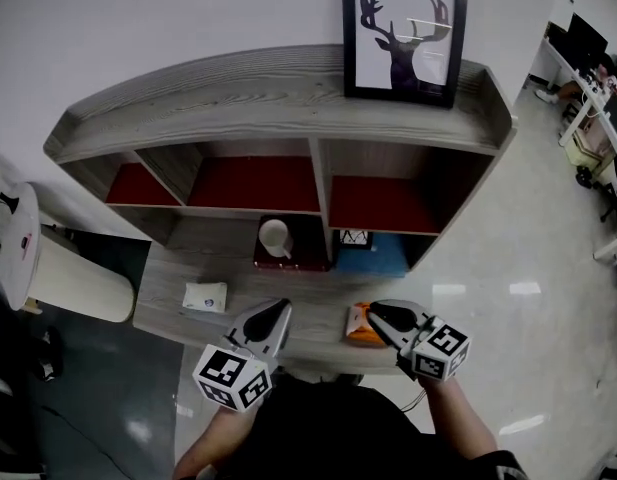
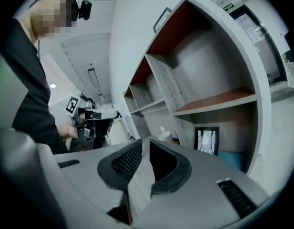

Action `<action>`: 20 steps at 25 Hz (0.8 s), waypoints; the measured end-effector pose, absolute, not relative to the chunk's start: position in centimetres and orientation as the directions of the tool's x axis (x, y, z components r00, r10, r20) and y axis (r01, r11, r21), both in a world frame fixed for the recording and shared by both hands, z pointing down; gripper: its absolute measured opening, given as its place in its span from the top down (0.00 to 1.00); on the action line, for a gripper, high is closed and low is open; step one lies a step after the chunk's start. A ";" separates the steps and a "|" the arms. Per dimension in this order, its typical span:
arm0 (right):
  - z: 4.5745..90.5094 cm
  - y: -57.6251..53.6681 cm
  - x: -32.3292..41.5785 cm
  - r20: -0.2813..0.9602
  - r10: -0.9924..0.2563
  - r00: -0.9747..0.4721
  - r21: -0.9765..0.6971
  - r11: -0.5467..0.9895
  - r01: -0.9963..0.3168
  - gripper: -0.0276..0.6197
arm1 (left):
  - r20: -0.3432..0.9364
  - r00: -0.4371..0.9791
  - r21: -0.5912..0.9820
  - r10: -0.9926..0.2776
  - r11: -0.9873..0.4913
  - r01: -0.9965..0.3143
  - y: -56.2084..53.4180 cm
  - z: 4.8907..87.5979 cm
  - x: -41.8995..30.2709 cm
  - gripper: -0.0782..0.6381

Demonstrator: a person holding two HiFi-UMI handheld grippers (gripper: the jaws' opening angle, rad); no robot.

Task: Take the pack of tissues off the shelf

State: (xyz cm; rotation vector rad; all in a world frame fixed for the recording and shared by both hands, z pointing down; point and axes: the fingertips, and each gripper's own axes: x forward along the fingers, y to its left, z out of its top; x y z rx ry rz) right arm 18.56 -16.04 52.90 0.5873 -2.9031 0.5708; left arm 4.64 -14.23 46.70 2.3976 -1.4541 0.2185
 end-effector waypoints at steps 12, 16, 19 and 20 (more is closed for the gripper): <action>47.6 -11.9 7.5 0.121 -0.224 -0.967 -0.359 0.898 -0.253 0.93 | 0.214 0.512 0.144 -0.832 -0.492 -0.859 -14.9 43.4 -2.0 0.87; 45.7 -11.0 3.0 0.102 -0.178 -0.979 -0.300 0.933 -0.201 0.93 | 0.193 0.514 0.136 -0.836 -0.496 -0.858 -14.5 42.6 -5.3 0.87; 44.5 -11.5 1.0 0.098 -0.200 -0.975 -0.256 0.942 -0.219 0.93 | 0.197 0.513 0.096 -0.835 -0.504 -0.858 -14.1 42.5 -7.2 0.87; 43.9 -11.8 0.5 0.095 -0.217 -0.972 -0.252 0.939 -0.235 0.93 | 0.195 0.509 0.084 -0.839 -0.503 -0.860 -14.1 42.3 -7.9 0.87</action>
